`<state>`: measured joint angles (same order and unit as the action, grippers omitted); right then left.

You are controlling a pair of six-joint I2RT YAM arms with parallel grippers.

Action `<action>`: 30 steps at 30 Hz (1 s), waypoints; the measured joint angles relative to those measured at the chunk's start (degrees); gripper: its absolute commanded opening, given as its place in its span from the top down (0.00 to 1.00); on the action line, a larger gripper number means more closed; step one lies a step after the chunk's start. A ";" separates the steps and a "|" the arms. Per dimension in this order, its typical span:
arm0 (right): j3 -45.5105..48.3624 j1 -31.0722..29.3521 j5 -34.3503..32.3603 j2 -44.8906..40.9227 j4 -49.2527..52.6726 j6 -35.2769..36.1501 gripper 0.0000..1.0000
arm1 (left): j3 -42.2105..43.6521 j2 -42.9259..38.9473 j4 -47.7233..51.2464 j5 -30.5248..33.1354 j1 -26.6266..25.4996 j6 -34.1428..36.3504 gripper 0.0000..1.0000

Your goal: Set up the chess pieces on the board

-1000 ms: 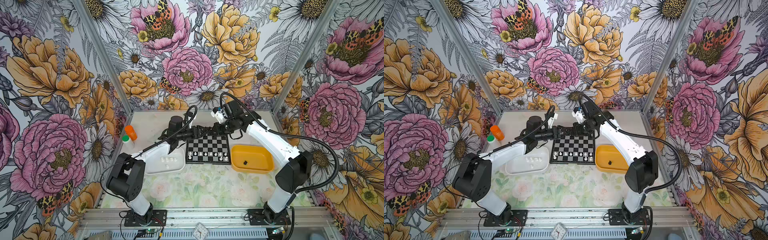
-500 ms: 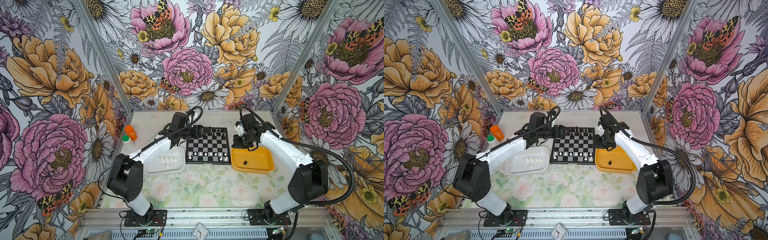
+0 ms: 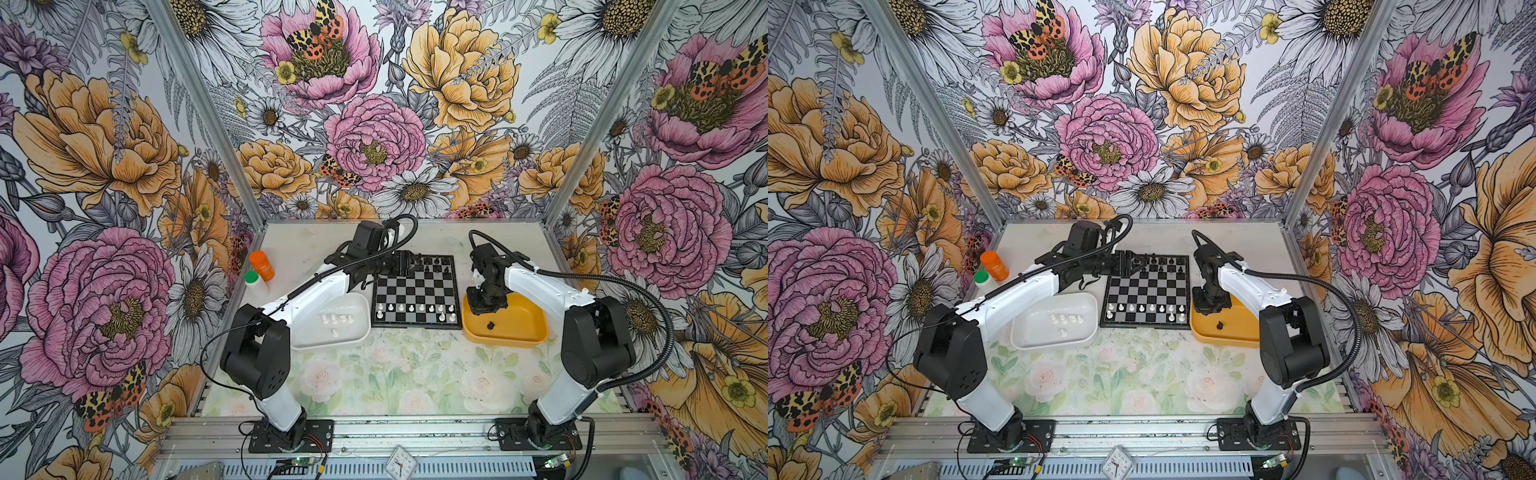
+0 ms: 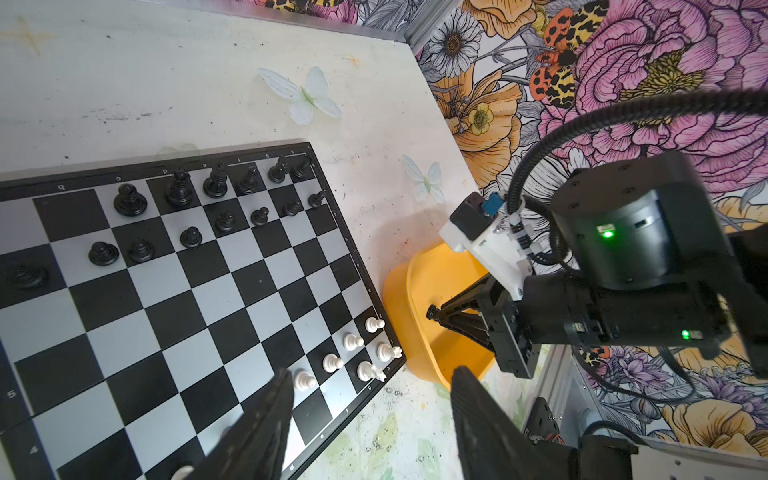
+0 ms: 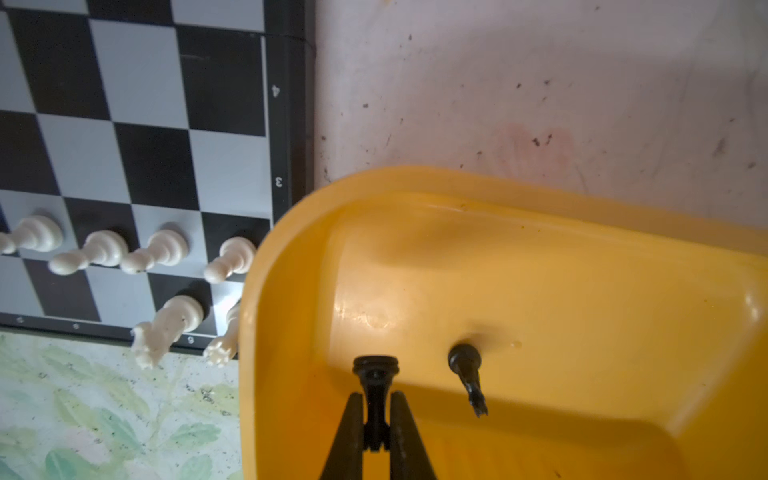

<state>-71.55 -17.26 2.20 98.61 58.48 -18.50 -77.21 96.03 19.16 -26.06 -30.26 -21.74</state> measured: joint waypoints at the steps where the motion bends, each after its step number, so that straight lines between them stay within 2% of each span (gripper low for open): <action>1: 0.00 0.04 -0.35 0.63 0.02 0.07 0.90 | -0.33 0.13 0.17 0.00 0.00 0.20 0.38; 10: -0.13 0.04 -2.12 5.92 -0.02 0.17 0.87 | -3.58 1.55 2.58 0.02 0.07 1.46 0.38; 19: -2.62 0.04 -2.27 7.08 -0.07 0.63 0.73 | -4.90 2.47 3.54 0.00 0.17 1.84 0.38; 27: -4.52 0.09 -2.67 7.17 -0.04 1.22 0.69 | -7.48 4.52 4.15 -0.04 0.50 1.92 0.38; 30: -5.51 0.28 -3.91 7.17 0.26 1.07 0.62 | -9.27 5.14 5.29 -0.04 0.48 2.49 0.37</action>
<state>-77.06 -16.97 -1.72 105.78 58.74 -17.43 -86.48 101.16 24.45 -26.11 -29.78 -19.25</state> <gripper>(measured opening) 0.345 0.621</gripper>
